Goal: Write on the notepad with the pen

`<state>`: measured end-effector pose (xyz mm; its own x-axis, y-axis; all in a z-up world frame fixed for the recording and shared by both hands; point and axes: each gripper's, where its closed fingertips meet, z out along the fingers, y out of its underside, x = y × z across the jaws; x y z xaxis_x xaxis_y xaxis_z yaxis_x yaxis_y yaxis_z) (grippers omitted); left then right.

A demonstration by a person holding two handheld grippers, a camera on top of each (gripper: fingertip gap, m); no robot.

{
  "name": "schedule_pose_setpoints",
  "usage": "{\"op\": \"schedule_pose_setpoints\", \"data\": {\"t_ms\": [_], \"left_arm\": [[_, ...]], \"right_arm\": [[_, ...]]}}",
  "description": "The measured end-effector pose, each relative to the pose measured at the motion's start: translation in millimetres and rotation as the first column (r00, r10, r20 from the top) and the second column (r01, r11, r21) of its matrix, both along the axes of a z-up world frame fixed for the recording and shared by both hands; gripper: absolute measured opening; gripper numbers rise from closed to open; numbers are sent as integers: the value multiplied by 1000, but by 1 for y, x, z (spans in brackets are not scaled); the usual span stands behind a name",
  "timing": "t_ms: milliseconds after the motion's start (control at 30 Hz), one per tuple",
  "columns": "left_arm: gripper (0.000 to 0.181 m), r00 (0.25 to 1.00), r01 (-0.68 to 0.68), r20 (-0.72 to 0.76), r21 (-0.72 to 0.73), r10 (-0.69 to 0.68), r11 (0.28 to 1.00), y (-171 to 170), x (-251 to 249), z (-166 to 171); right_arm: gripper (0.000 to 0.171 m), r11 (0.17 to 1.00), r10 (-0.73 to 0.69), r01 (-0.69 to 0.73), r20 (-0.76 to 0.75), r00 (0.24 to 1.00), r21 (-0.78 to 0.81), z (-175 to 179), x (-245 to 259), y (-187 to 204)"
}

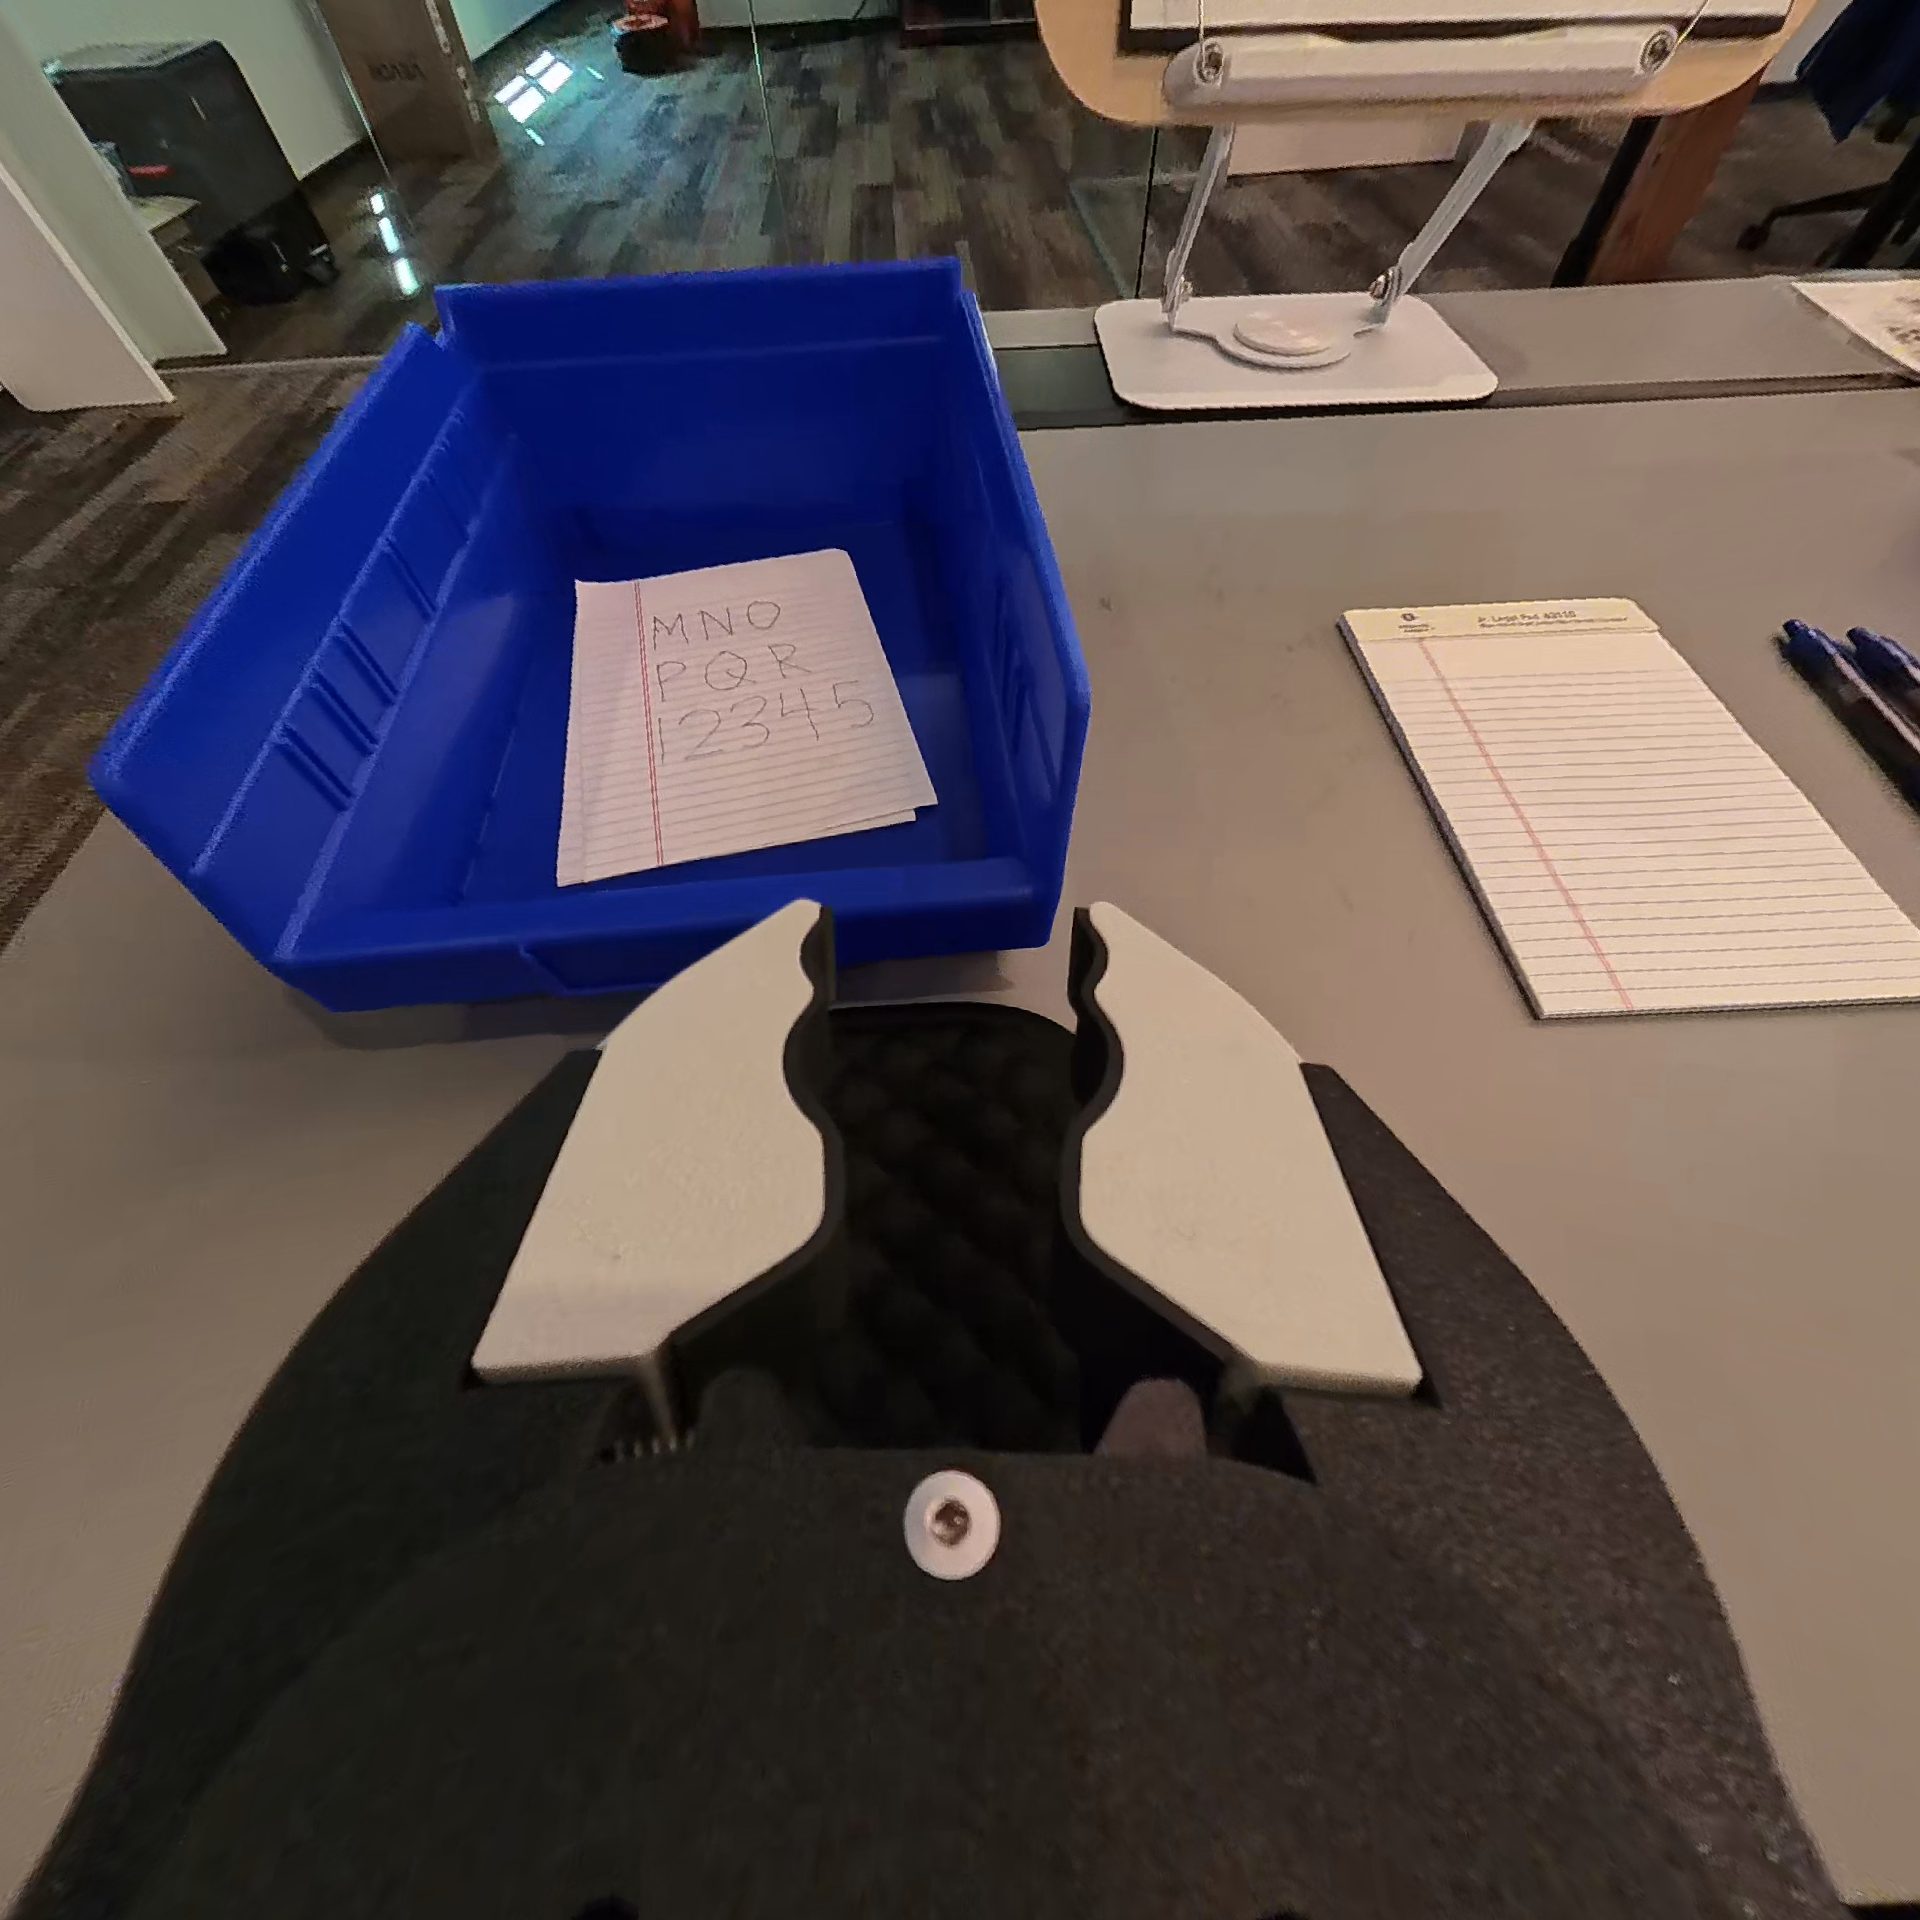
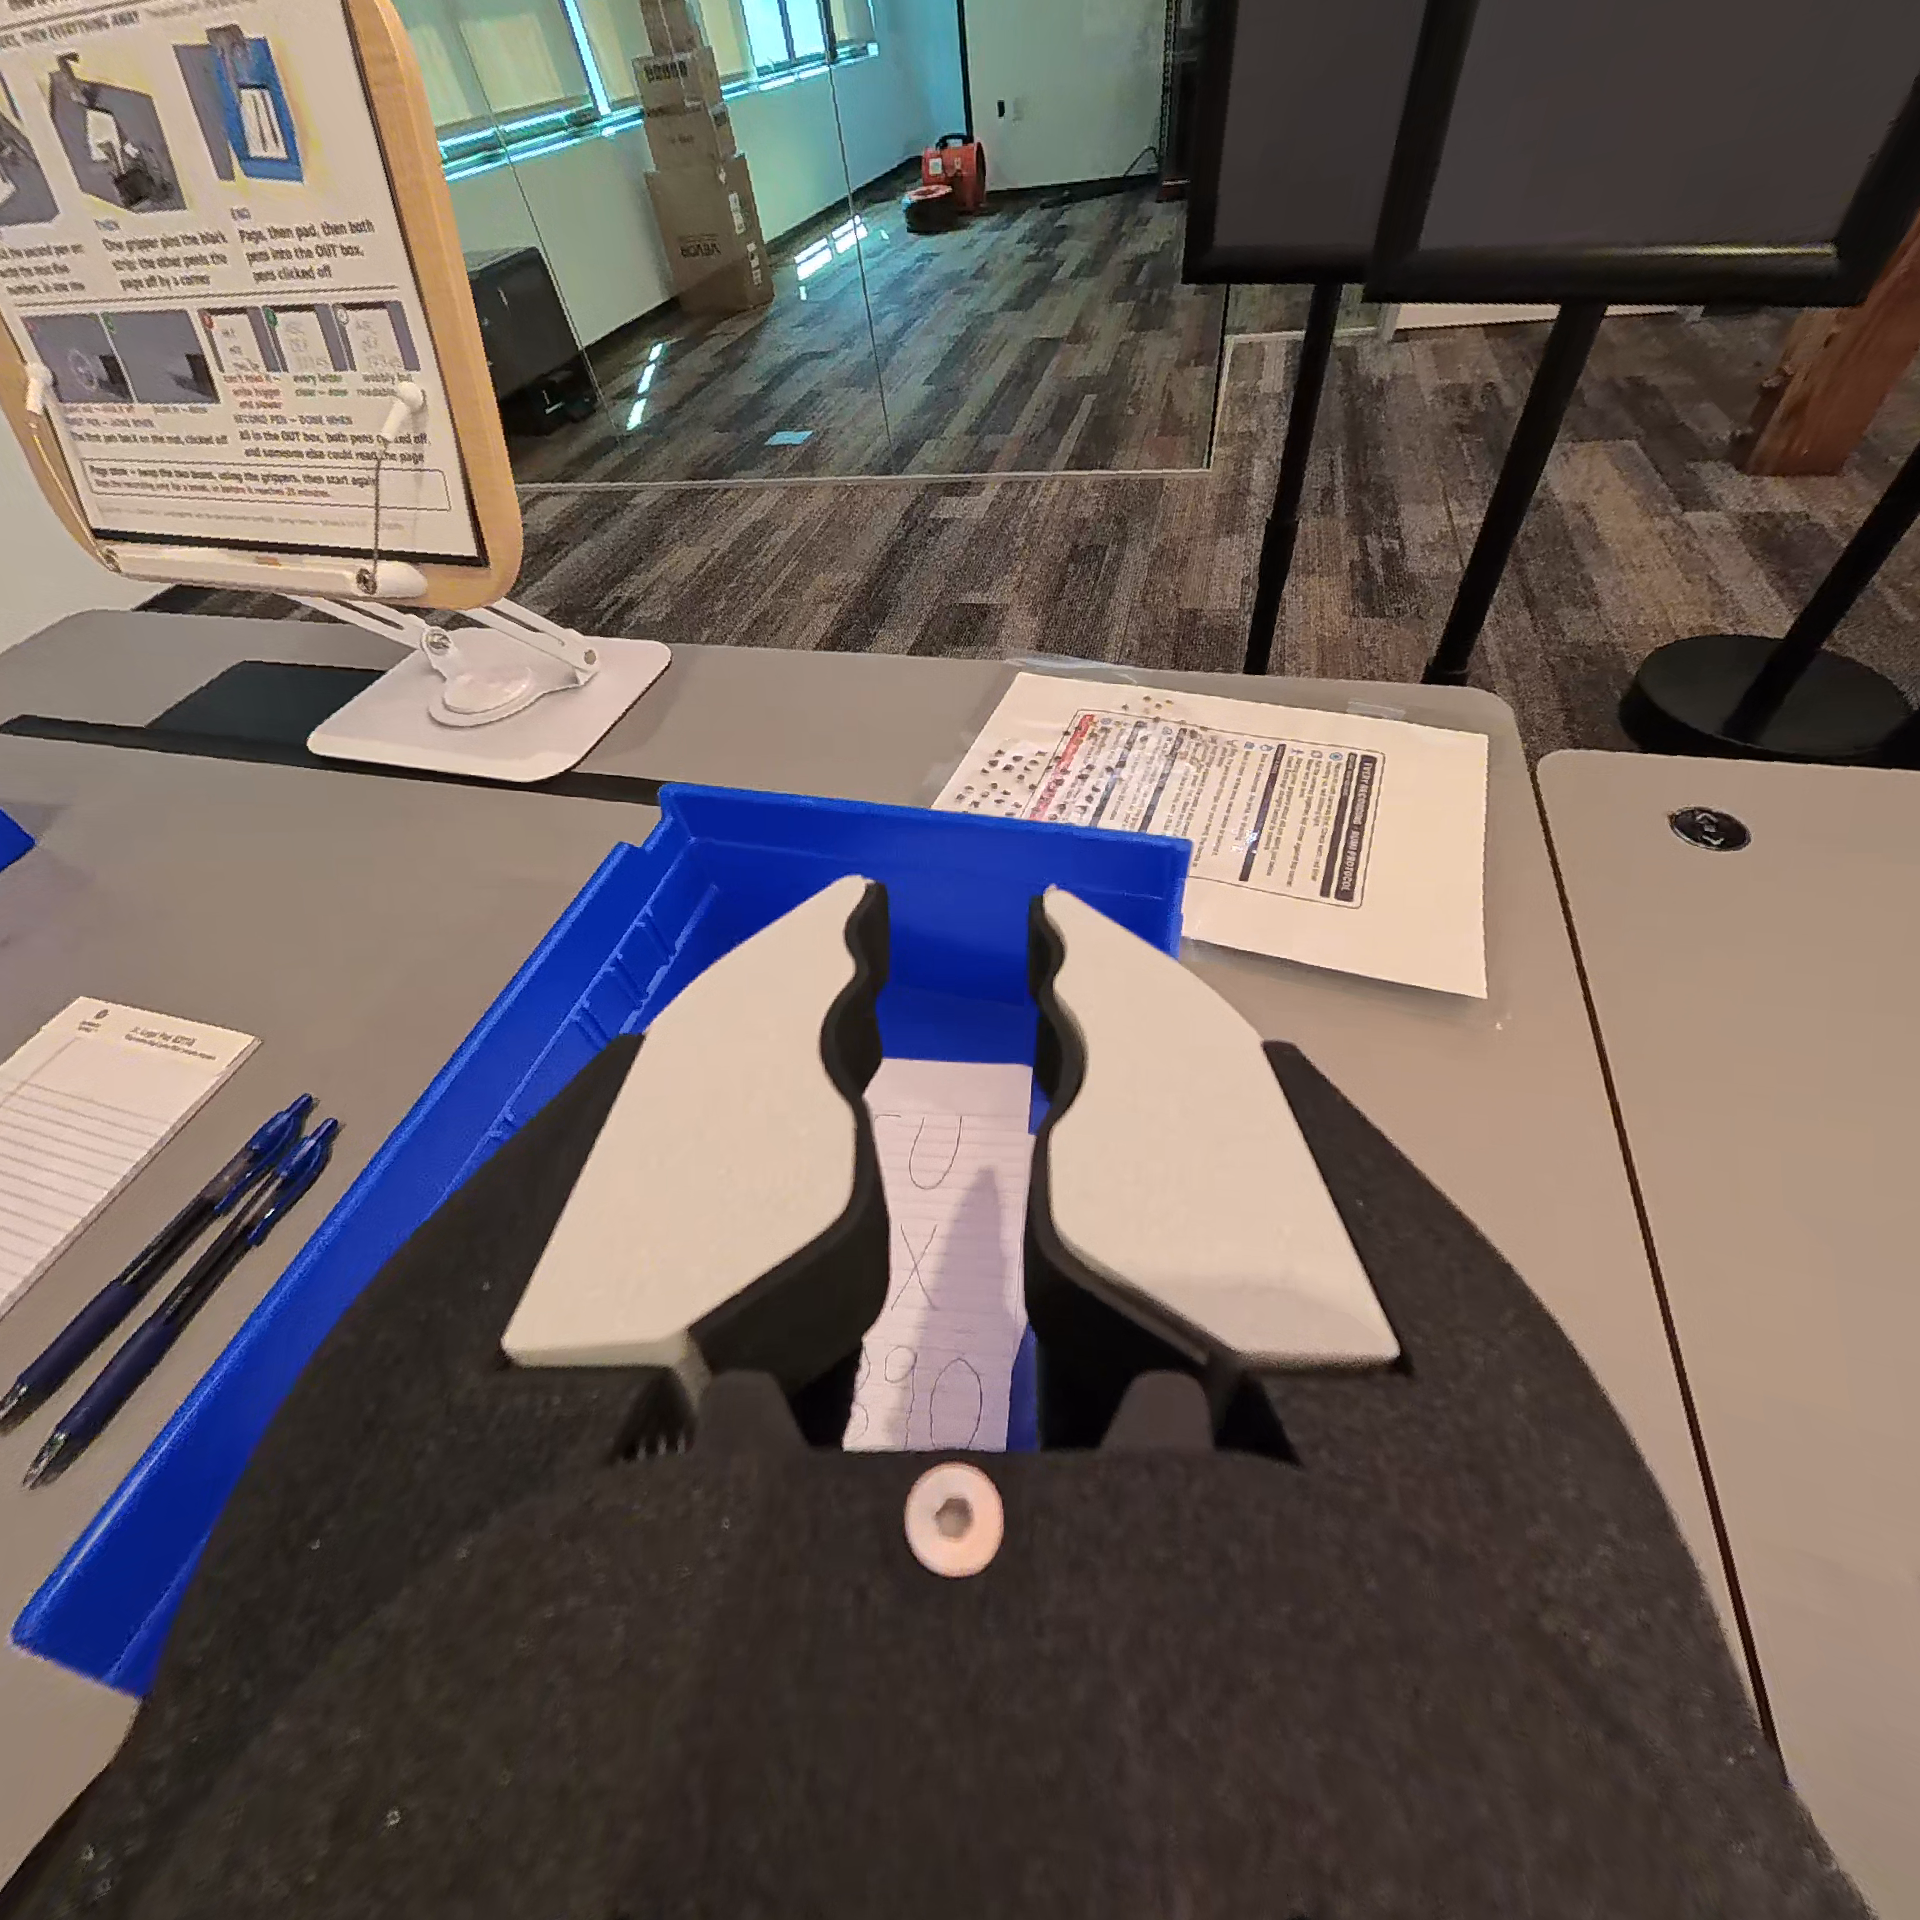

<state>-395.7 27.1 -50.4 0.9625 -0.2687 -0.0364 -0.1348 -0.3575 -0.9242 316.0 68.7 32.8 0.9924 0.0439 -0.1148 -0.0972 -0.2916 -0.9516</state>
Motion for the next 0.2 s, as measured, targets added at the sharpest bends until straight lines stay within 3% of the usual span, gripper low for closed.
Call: {"op": "schedule_pose_setpoints", "data": {"t_ms": [200], "left_arm": [[43, 1000, 0, -24, -33, -1, 999, 1, -1, -16]], "right_arm": [[25, 1000, -10, 10, 3, 1000, 21, 3, -3, 6]]}}
